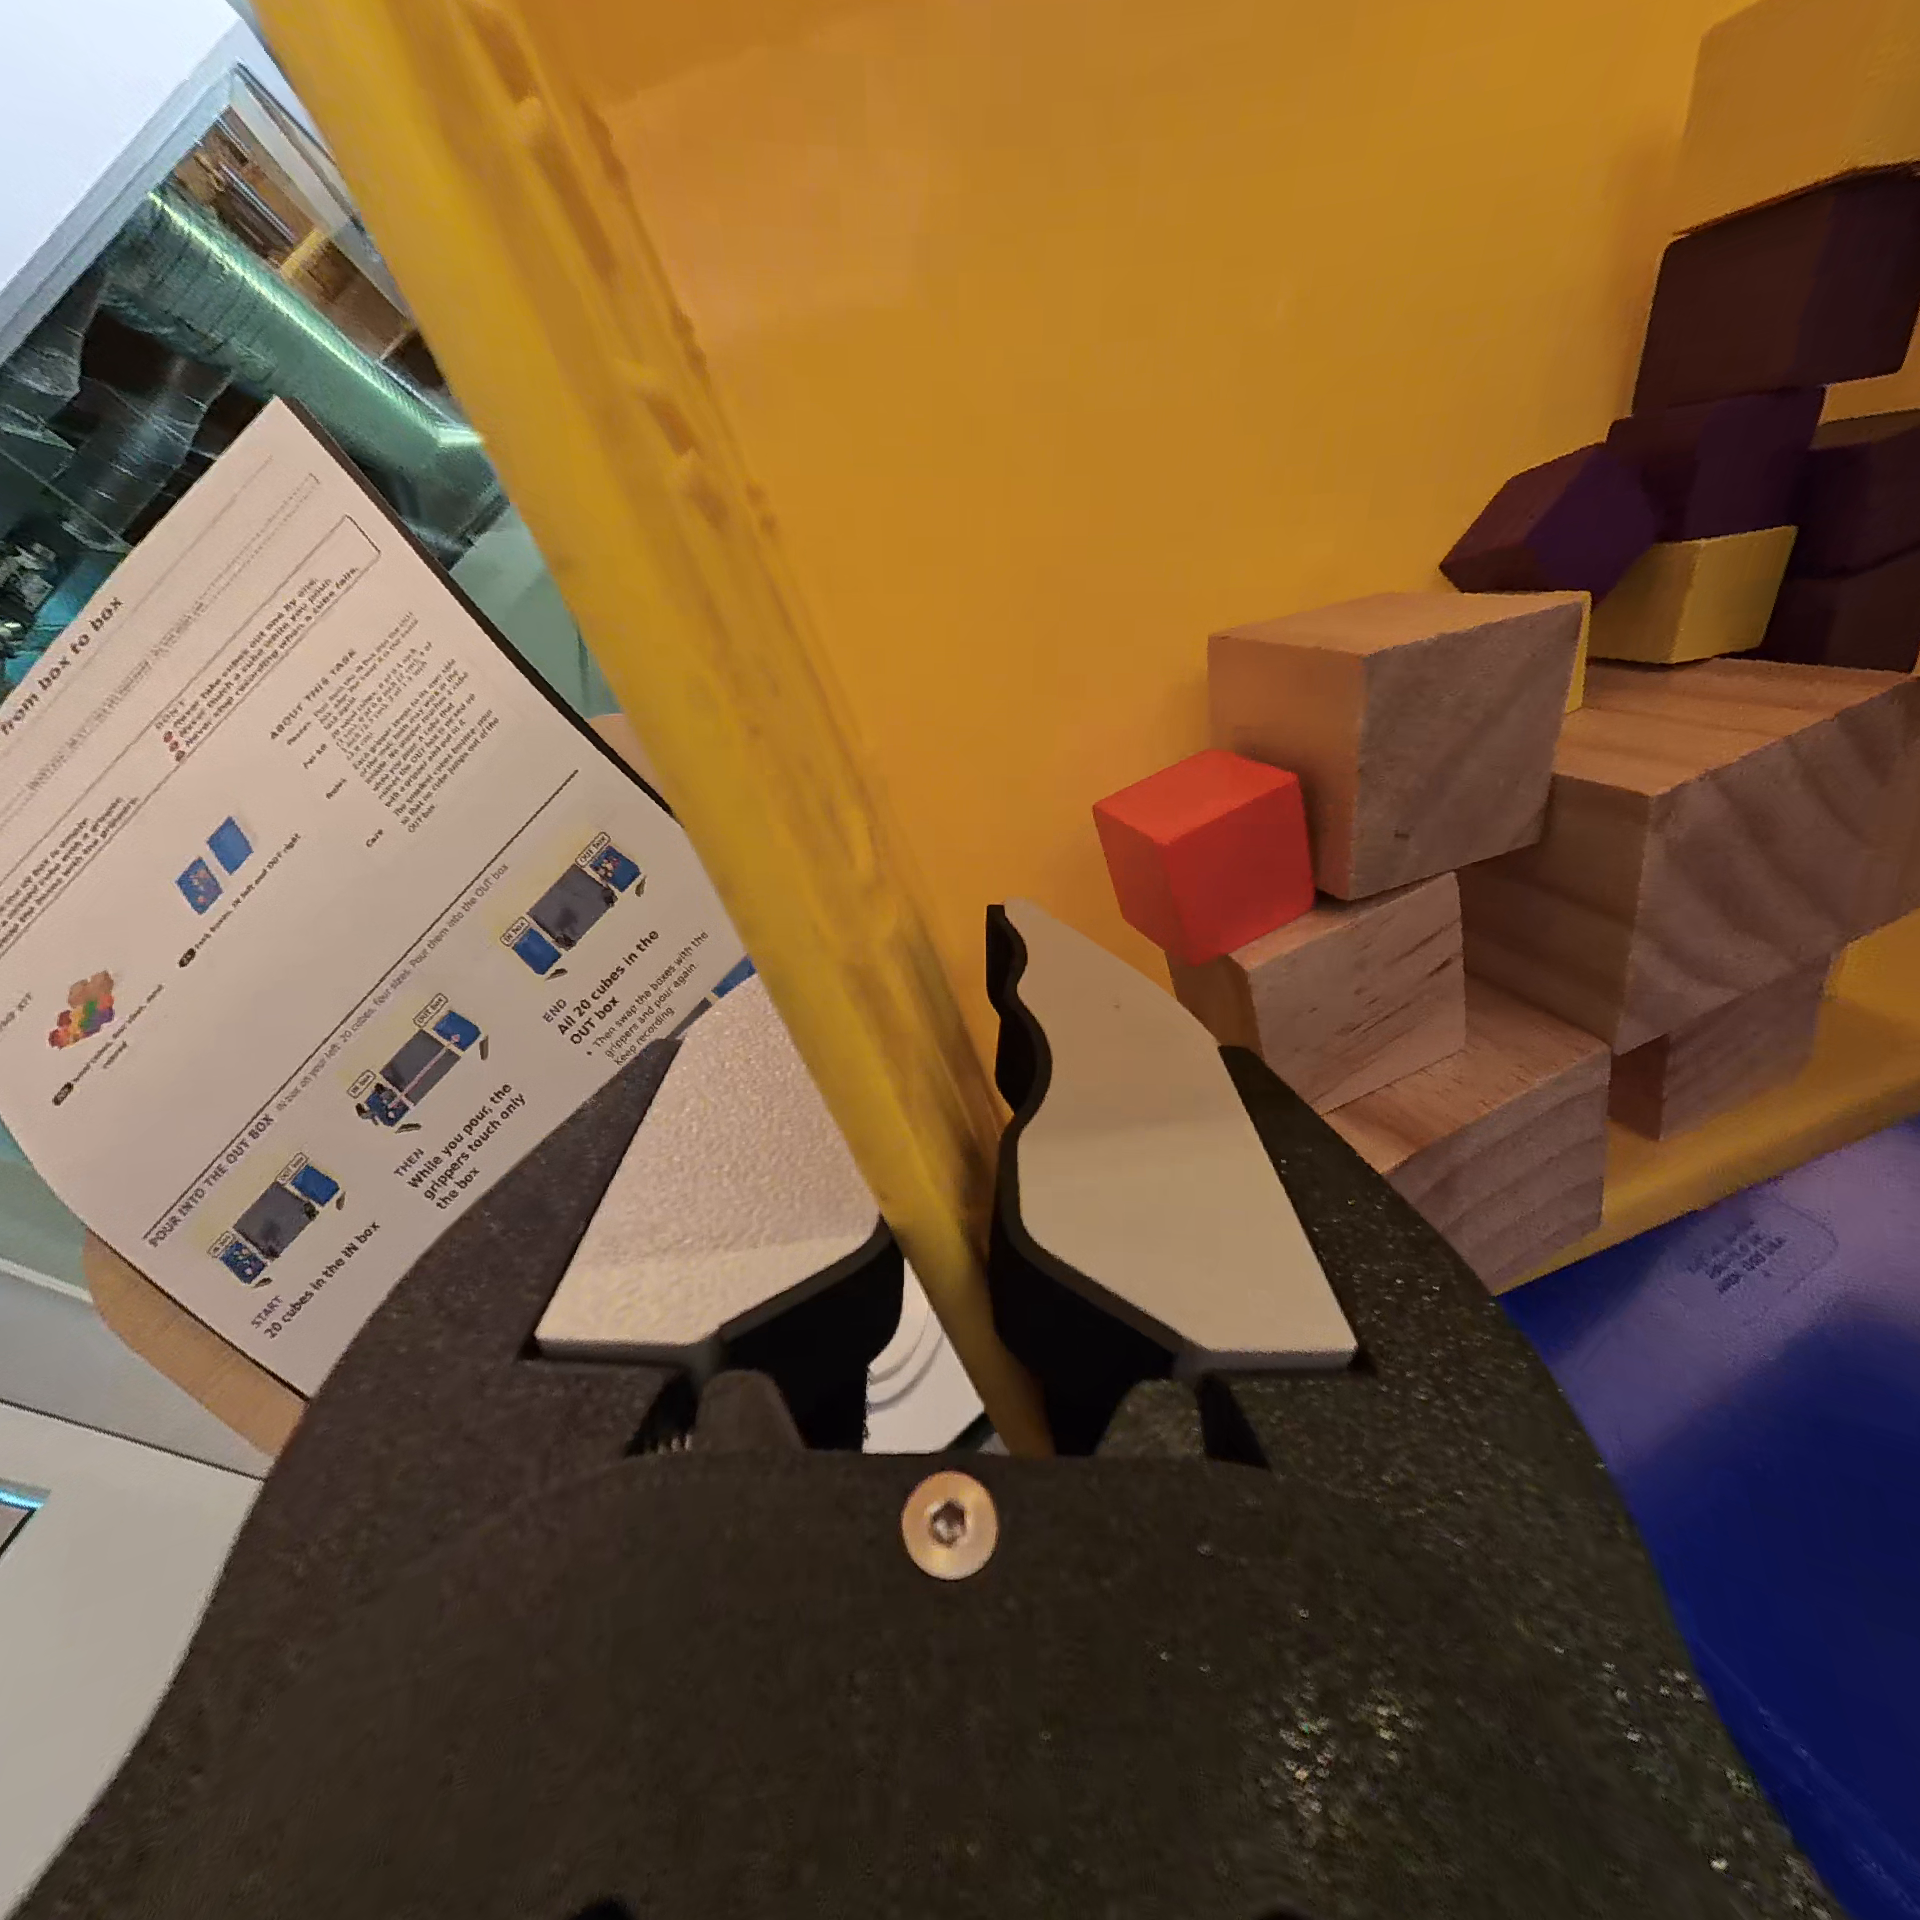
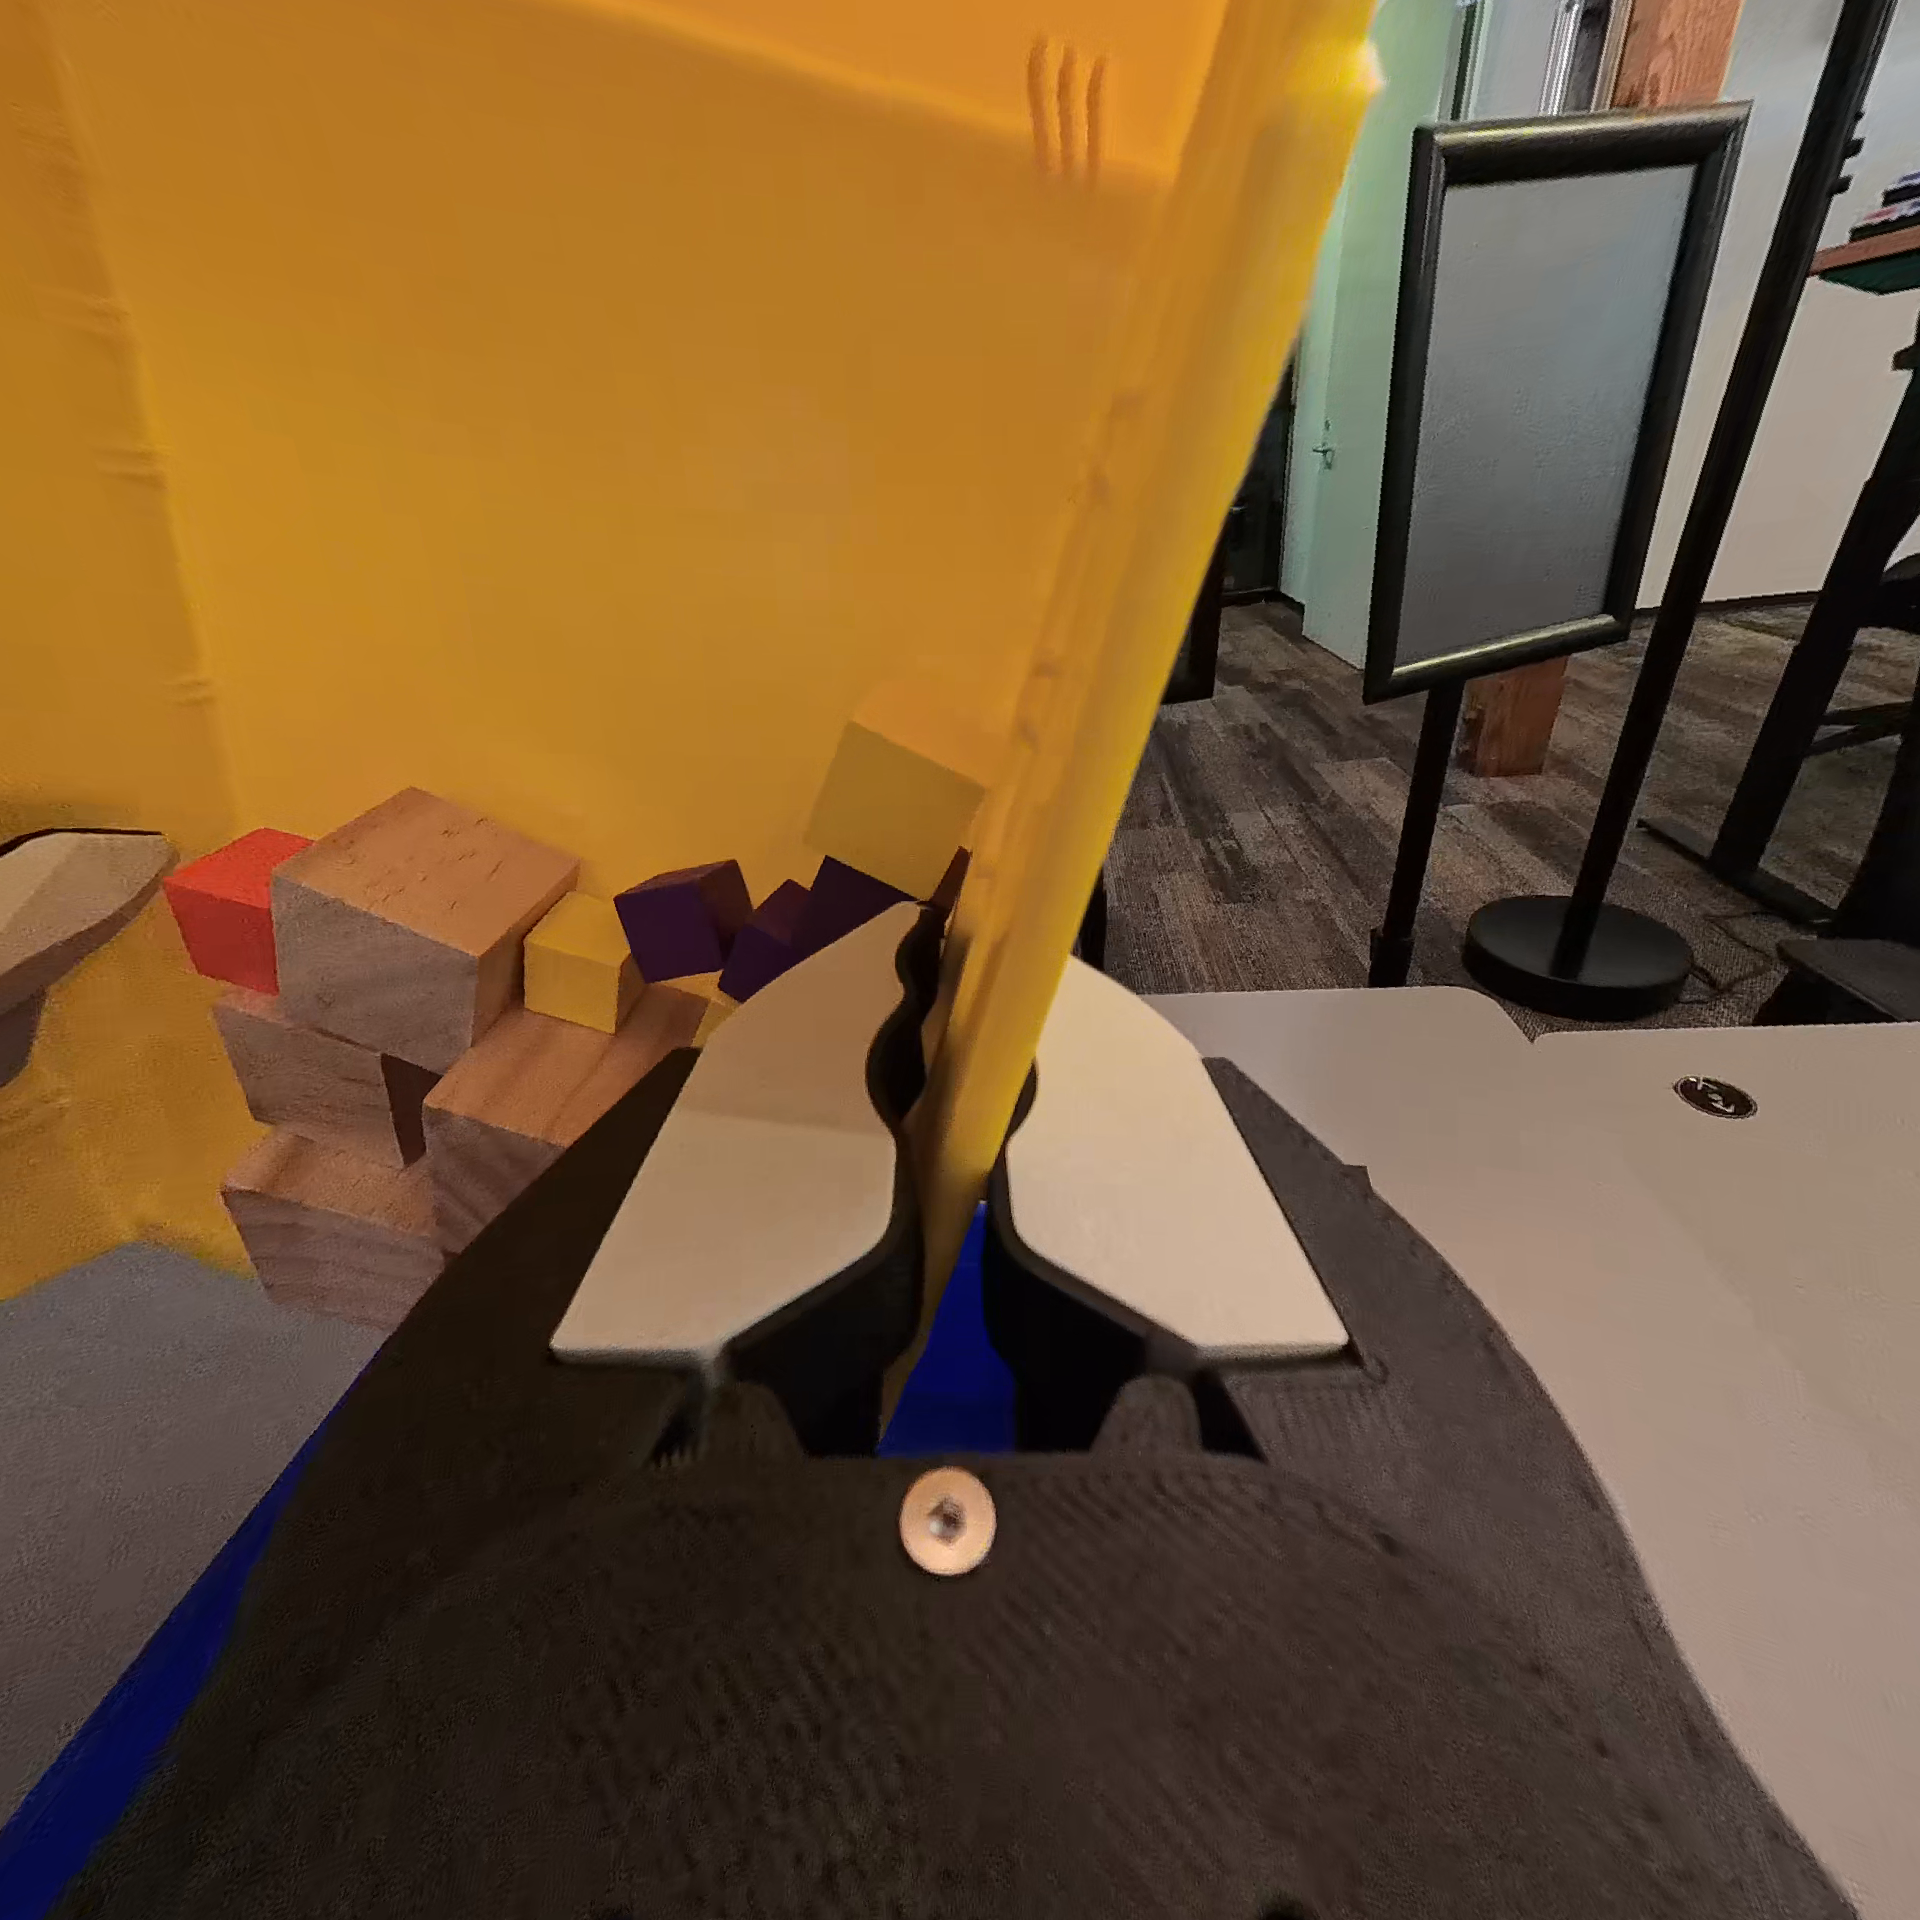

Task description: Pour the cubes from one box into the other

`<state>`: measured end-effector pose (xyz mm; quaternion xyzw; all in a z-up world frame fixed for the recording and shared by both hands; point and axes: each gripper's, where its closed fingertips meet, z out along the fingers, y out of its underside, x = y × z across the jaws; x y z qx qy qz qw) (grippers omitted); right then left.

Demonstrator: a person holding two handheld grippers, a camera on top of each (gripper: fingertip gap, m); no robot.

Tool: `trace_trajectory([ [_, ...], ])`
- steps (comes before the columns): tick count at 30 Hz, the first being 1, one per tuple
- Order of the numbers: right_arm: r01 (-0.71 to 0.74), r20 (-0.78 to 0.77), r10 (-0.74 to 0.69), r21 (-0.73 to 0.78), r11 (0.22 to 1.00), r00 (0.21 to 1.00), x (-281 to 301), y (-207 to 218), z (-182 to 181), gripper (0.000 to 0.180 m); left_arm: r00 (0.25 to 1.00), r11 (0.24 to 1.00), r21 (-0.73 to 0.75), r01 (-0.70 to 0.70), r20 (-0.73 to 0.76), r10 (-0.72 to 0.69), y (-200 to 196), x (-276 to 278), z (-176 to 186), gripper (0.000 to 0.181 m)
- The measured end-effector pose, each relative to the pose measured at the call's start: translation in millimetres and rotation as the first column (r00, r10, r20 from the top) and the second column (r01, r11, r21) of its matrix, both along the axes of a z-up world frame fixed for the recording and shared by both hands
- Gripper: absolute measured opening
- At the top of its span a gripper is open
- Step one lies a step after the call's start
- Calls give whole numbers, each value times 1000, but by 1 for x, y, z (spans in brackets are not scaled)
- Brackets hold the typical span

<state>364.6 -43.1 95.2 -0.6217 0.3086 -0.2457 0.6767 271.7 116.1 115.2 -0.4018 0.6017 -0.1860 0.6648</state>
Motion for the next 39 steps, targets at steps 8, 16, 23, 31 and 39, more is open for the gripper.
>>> trace_trajectory([
  [8,-12,50,10,49,999,999,-3,-4,8,4,999,999,51,11,53,-13,-6,-5,11,12],
  [16,3,95,-9,60,998,995,-7,-6,13,4,996,998,66,9,88,-15,-9,-9,15,12],
  [23,1,115,-11,84,997,993,-7,-8,14,4,995,996,89,8,102,-17,-11,-10,18,13],
  [31,-11,88,4,83,996,996,-2,-6,6,4,996,996,94,-3,86,-5,-11,-9,13,13],
  [39,5,98,-11,62,998,995,-6,-8,13,4,995,997,70,11,96,-17,-10,-9,15,12],
])
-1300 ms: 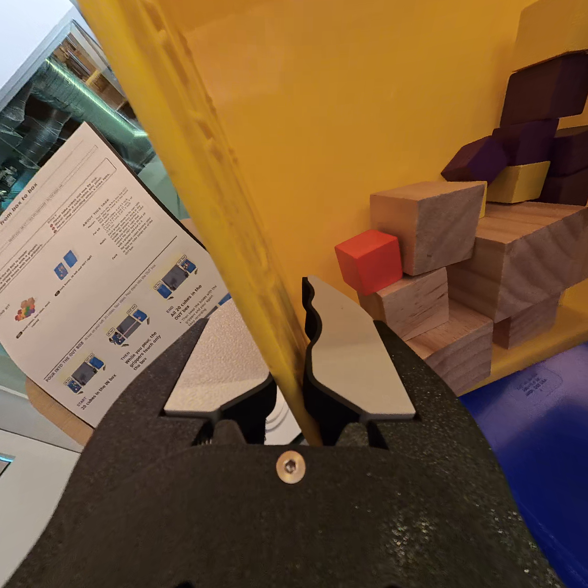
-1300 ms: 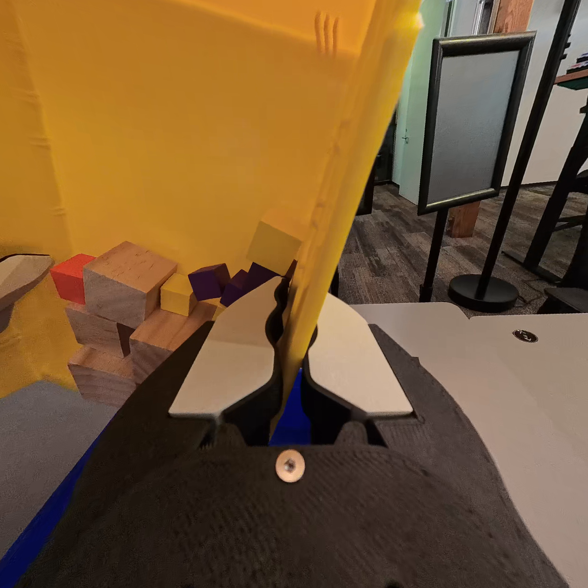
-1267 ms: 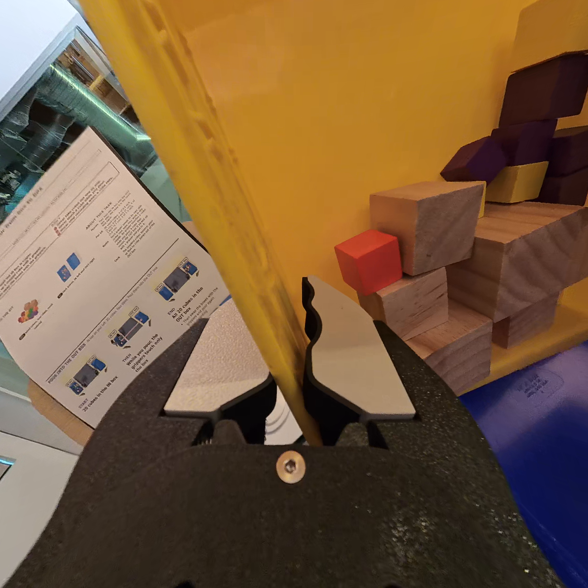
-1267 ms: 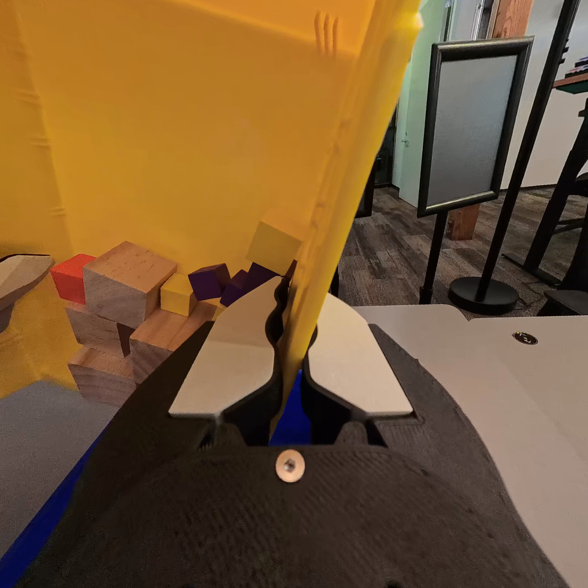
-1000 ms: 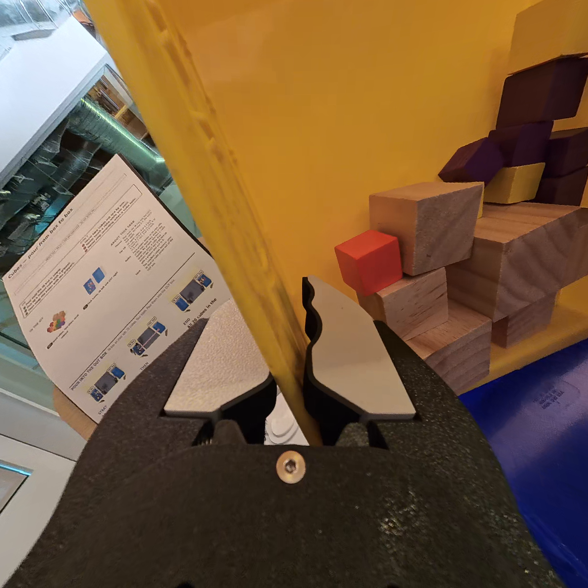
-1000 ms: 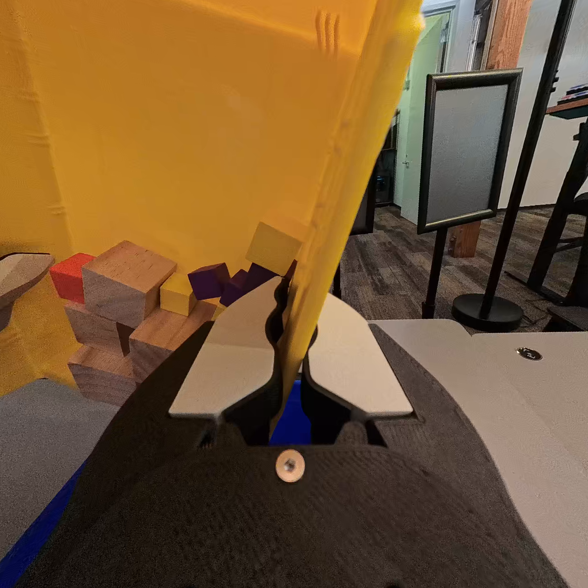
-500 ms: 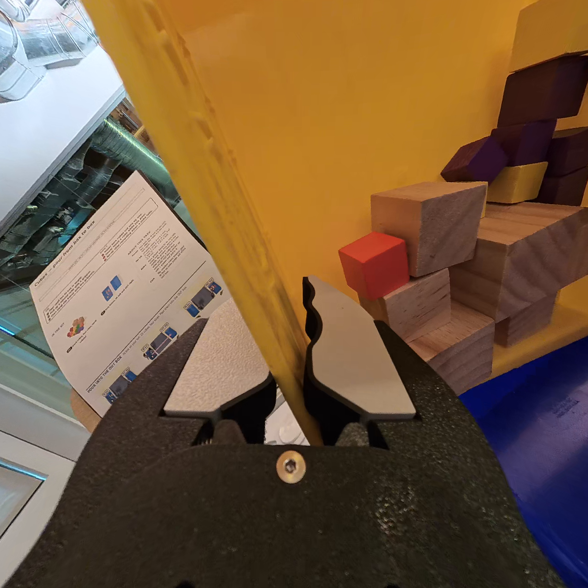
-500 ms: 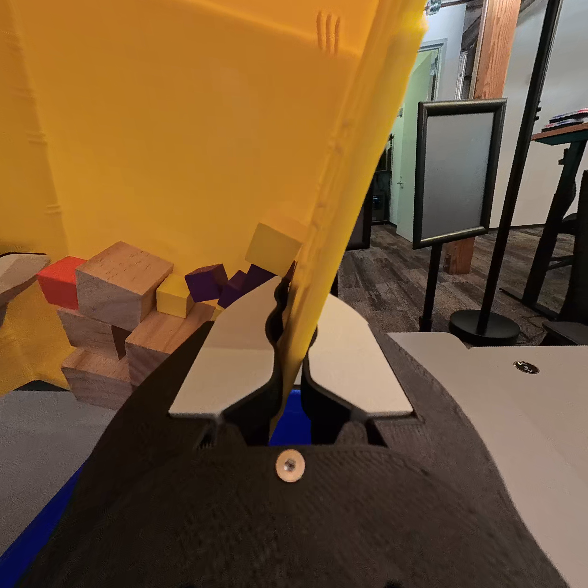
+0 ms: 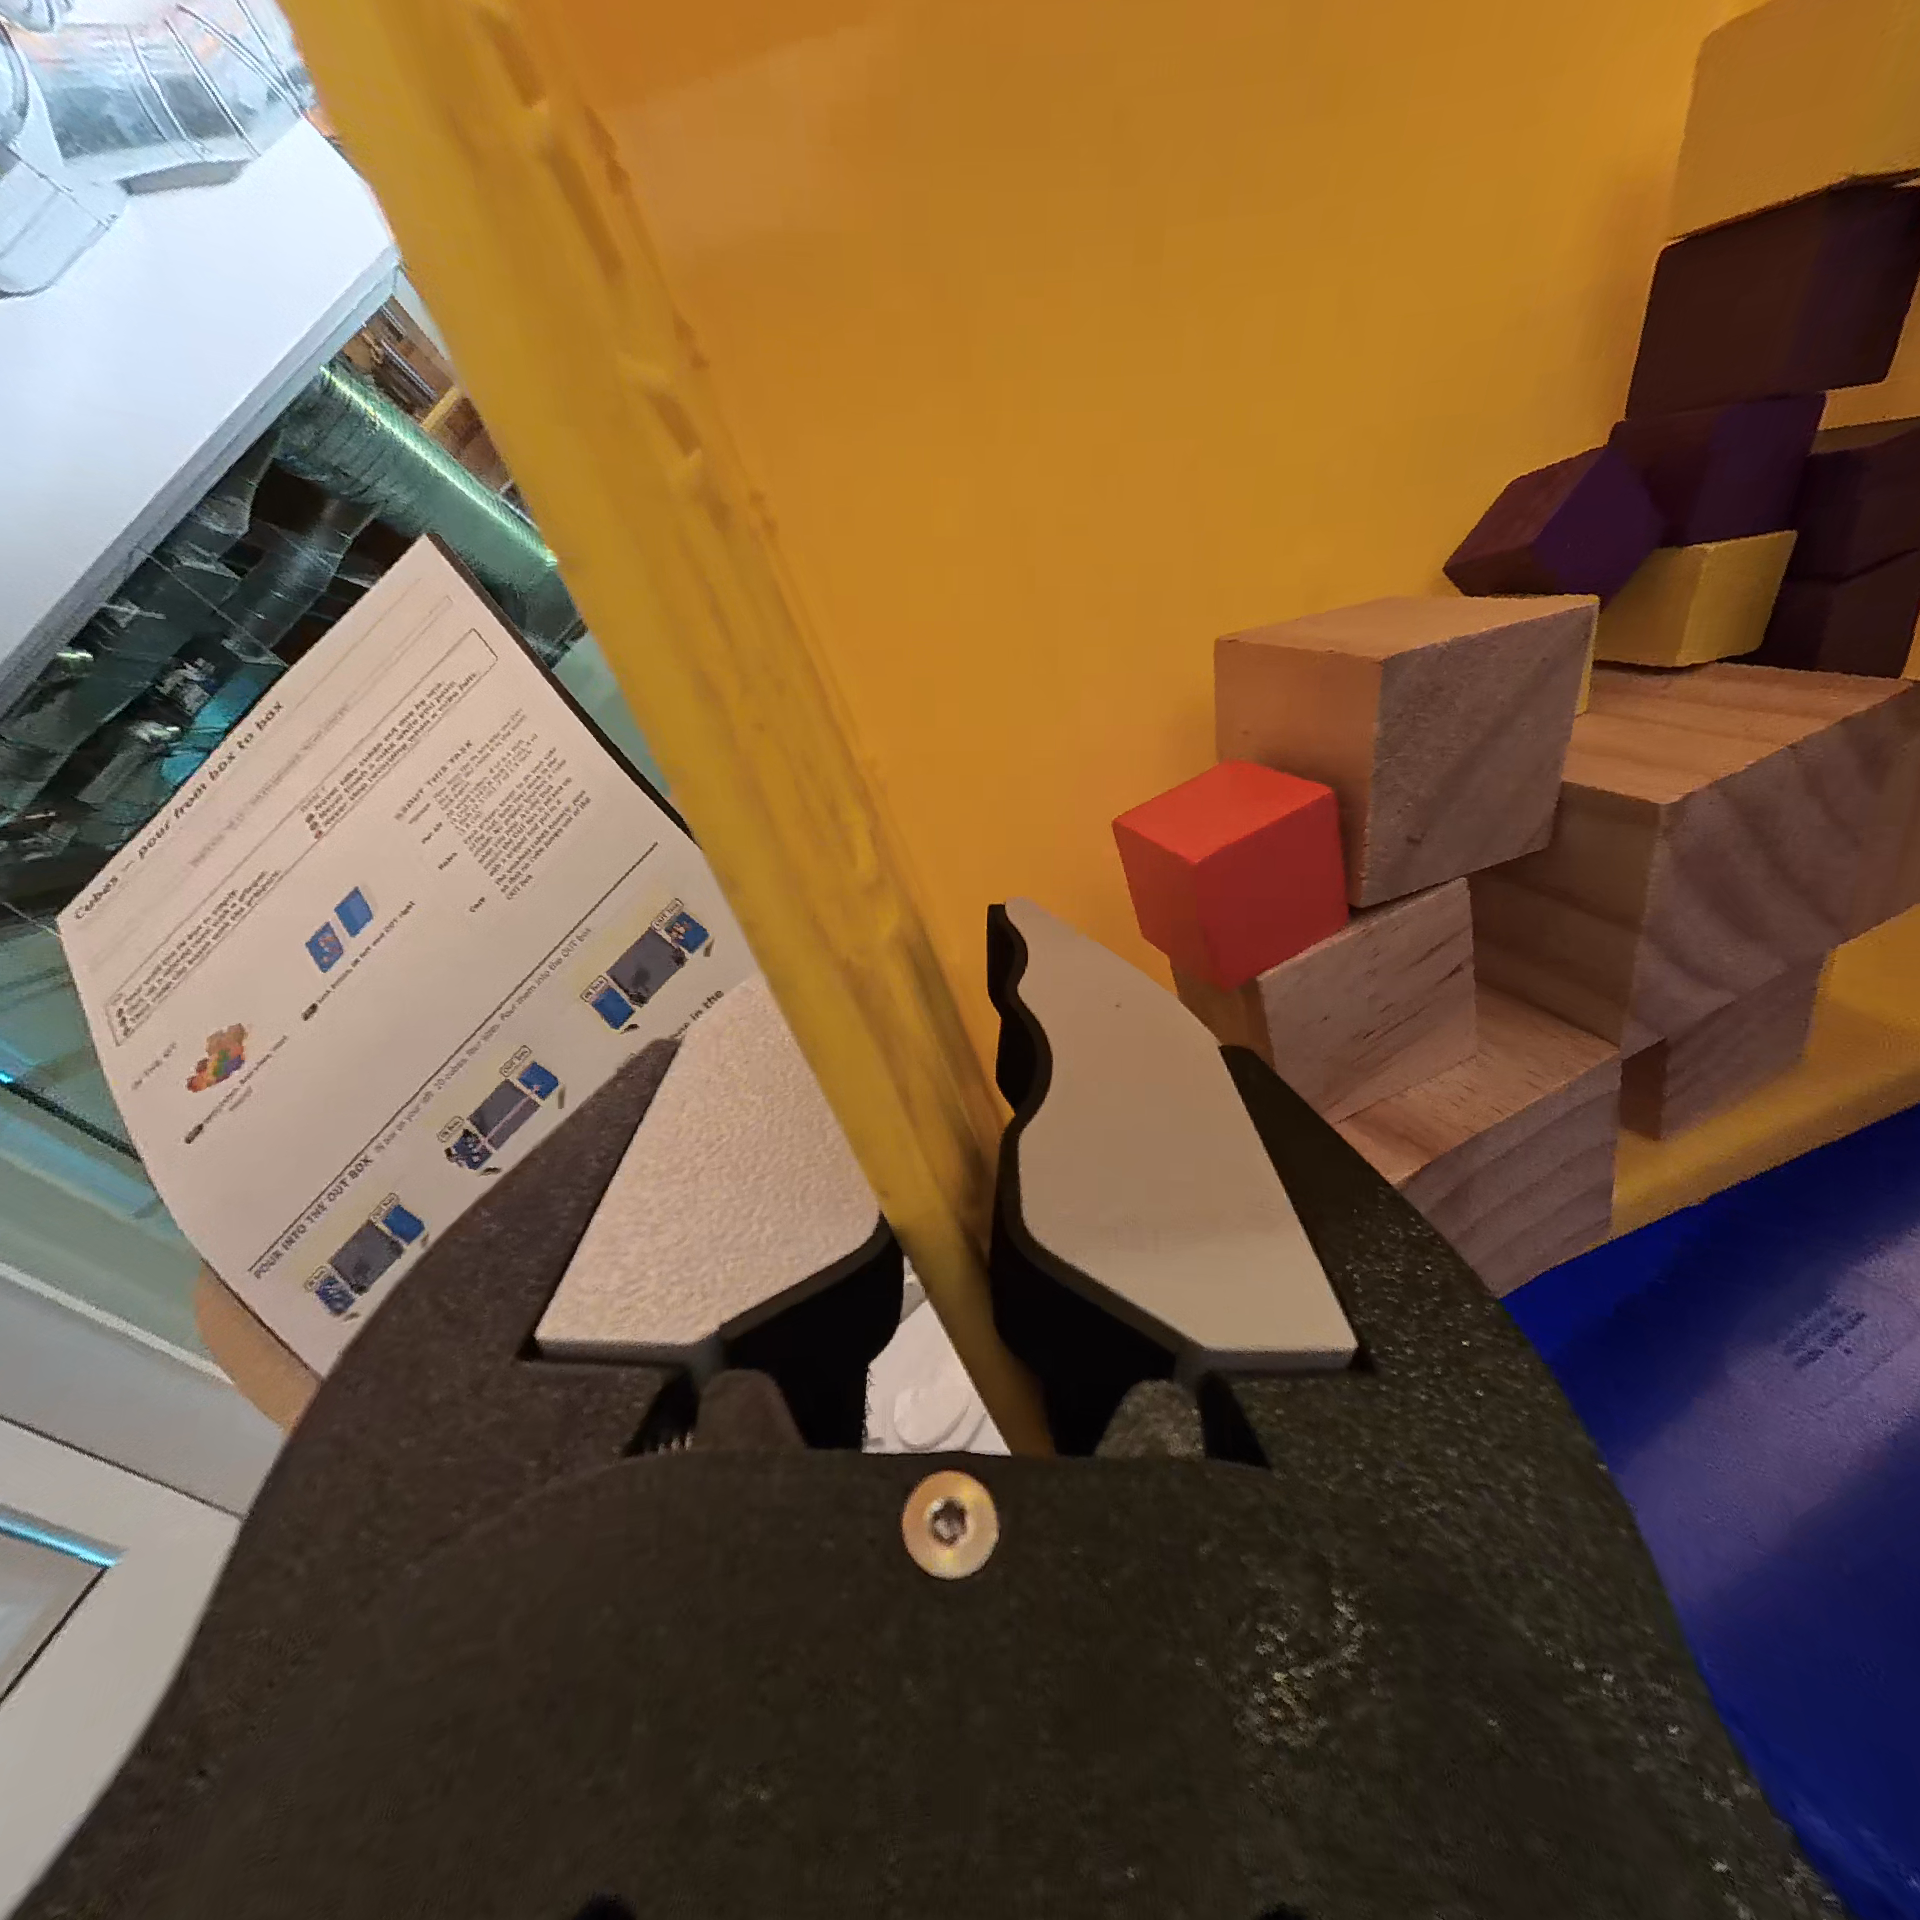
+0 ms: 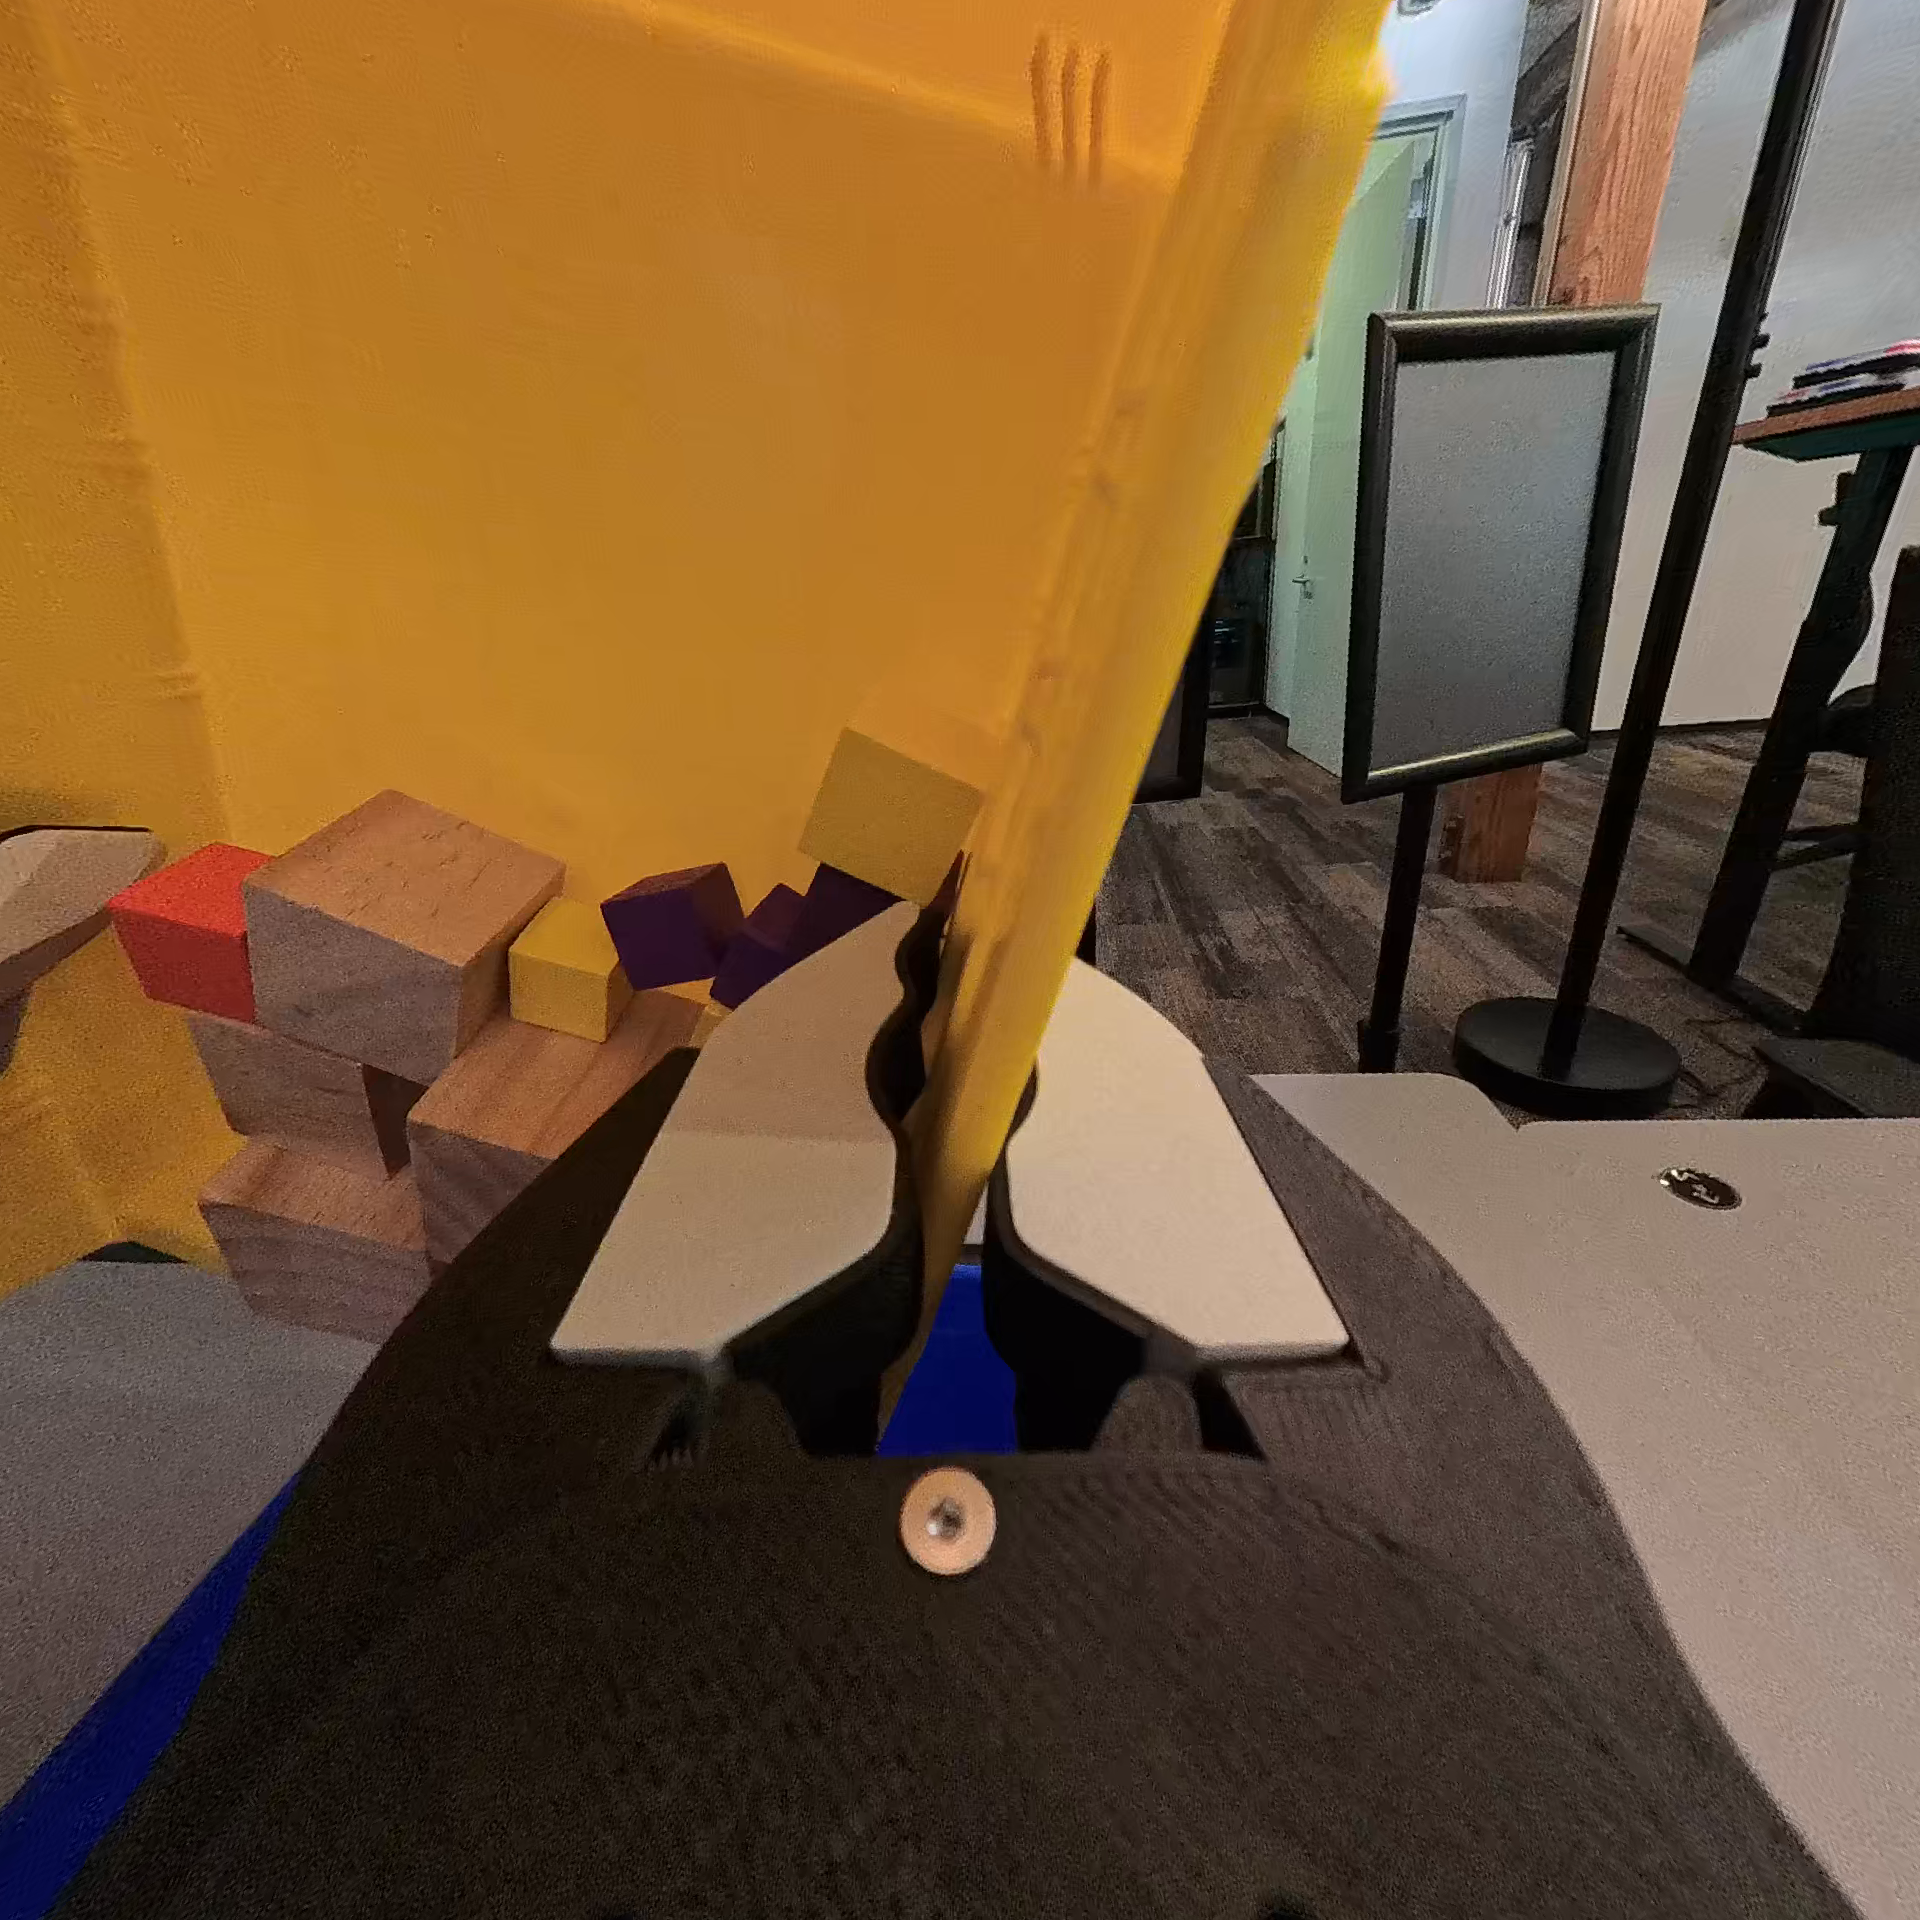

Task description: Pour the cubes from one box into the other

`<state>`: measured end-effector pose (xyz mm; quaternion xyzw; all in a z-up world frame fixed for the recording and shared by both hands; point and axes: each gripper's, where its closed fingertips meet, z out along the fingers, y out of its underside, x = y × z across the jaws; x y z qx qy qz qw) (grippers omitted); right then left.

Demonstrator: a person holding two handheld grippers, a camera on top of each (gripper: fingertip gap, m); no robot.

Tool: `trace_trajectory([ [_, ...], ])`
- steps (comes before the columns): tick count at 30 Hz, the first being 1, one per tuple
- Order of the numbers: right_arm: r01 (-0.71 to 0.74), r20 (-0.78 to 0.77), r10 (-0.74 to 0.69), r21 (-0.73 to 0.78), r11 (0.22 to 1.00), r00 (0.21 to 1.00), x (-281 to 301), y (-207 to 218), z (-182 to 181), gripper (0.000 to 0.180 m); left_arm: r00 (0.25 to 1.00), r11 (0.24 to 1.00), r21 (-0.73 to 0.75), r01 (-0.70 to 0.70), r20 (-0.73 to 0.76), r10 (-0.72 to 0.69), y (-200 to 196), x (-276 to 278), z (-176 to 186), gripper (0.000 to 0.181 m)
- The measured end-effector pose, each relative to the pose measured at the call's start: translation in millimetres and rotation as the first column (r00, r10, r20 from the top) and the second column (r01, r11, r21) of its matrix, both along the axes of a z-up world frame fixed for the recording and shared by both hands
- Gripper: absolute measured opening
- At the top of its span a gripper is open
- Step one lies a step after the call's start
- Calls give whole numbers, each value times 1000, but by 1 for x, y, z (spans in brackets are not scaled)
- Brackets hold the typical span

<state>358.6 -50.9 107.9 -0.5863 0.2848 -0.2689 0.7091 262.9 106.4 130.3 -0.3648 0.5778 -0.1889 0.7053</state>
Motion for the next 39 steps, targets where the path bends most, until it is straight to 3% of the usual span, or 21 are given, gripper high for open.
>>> trace_trajectory([
  [3,-20,-50,21,13,1000,999,4,3,-7,4,999,999,21,-30,-26,31,0,0,-1,12],
  [7,-16,13,16,21,1000,1000,-2,-1,3,4,1000,1000,21,2,15,-2,-2,-4,4,13],
  [10,-22,-65,22,3,1000,998,2,4,-6,4,999,999,1,-34,-30,34,2,-1,-2,12],
  [12,-16,-25,16,-12,1000,1000,2,4,-6,4,1000,1000,-12,-10,-24,10,2,0,-4,12],
  [15,-26,-98,24,-14,1000,995,7,7,-15,4,997,999,-1,-42,-66,41,3,3,-11,13],
  [22,-38,-108,35,-32,999,994,12,9,-25,5,996,999,-17,-38,-81,37,5,7,-20,13],
  [39,-33,-36,34,13,999,999,7,3,-13,5,999,999,30,-27,-18,27,-3,2,-7,13],
])
